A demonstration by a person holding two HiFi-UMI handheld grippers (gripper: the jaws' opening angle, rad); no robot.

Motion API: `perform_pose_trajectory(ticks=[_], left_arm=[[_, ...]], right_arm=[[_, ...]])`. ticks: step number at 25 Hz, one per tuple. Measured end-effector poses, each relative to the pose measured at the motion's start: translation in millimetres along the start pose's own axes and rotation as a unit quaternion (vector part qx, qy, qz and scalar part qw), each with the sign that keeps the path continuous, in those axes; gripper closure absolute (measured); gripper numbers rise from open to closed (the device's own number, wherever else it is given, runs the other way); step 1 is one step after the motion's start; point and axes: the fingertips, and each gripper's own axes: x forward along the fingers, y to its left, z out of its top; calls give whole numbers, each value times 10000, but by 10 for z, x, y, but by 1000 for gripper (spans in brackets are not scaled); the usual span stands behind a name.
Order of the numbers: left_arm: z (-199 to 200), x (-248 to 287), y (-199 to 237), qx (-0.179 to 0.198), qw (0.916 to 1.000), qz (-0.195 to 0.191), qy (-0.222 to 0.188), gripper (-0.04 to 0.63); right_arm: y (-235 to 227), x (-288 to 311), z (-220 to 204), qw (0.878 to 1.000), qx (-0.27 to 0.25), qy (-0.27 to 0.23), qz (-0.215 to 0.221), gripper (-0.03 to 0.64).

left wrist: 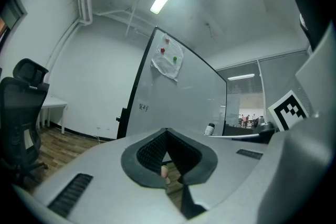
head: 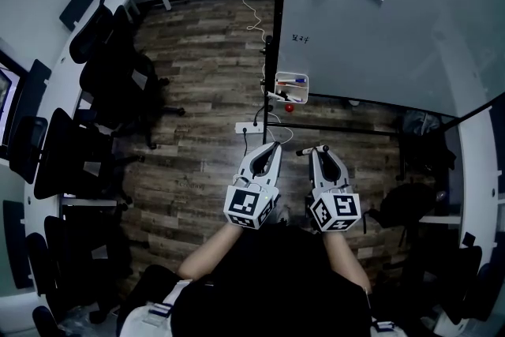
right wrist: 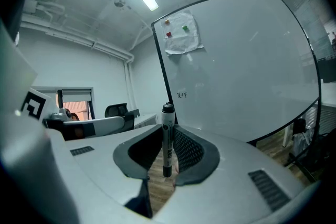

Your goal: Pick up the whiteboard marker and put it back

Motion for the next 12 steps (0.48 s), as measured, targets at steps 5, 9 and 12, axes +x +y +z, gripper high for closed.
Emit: perform_pose_trajectory(ticks=[5, 9, 12], left_arm=[[8, 52, -67, 64, 10000, 3, -6, 588], [12, 68, -101, 74, 10000, 58, -23, 588], [4, 67, -140, 90, 9999, 120, -22, 588]], right_arm=[[-43, -16, 21, 10000, 1, -5, 35, 540], [-52, -35, 32, 9999, -1, -20, 98, 540], [-87, -54, 32, 9999, 32, -22, 132, 540]])
